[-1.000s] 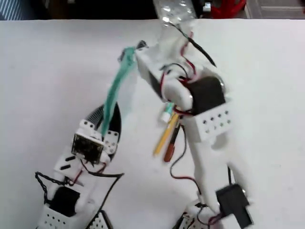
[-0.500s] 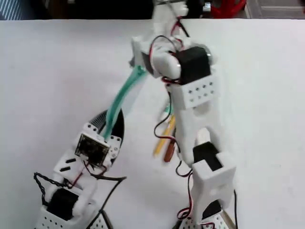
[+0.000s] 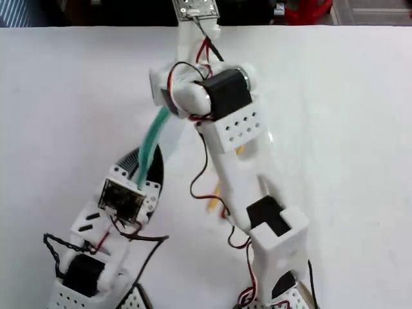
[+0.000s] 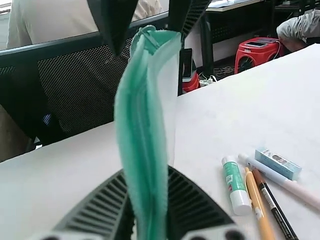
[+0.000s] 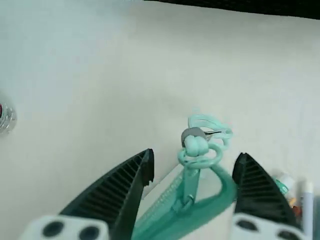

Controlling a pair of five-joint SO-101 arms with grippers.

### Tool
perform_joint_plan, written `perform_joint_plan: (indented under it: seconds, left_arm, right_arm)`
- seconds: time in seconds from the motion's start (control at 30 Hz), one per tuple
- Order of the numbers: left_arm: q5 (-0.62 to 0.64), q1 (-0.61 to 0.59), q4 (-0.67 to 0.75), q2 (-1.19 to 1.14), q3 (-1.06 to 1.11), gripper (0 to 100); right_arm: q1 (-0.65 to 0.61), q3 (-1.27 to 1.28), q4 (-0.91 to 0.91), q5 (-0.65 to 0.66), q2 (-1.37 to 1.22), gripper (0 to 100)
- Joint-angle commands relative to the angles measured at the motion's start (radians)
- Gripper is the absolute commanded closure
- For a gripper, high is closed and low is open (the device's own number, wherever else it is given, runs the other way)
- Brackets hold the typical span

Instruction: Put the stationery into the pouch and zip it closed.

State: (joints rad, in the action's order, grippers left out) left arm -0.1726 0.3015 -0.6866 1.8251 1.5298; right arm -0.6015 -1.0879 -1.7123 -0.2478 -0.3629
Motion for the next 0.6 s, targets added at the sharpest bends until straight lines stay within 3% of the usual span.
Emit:
perform_joint_plan:
  seconds: [0.0, 0.27, 0.47, 0.57]
  left_arm:
    - [-0.005, -0.001, -0.017, -0.001, 0.000, 98]
    - [-0.005, 0.001, -0.020, -0.001, 0.000, 98]
    - [-0.005, -0.002, -0.020, -0.001, 0.000, 98]
    - [-0.005, -0.001, -0.020, -0.001, 0.000, 98]
  right_arm:
    - [-0.013, 0.009, 0.027, -0.002, 0.045, 75.2]
    - [0.001, 0.005, 0.131, 0.196, 0.019, 93.7]
    - [0.002, 0.002, 0.156, 0.204, -0.027, 77.3]
    - [0.005, 0.002, 0.183, 0.207, -0.027, 76.9]
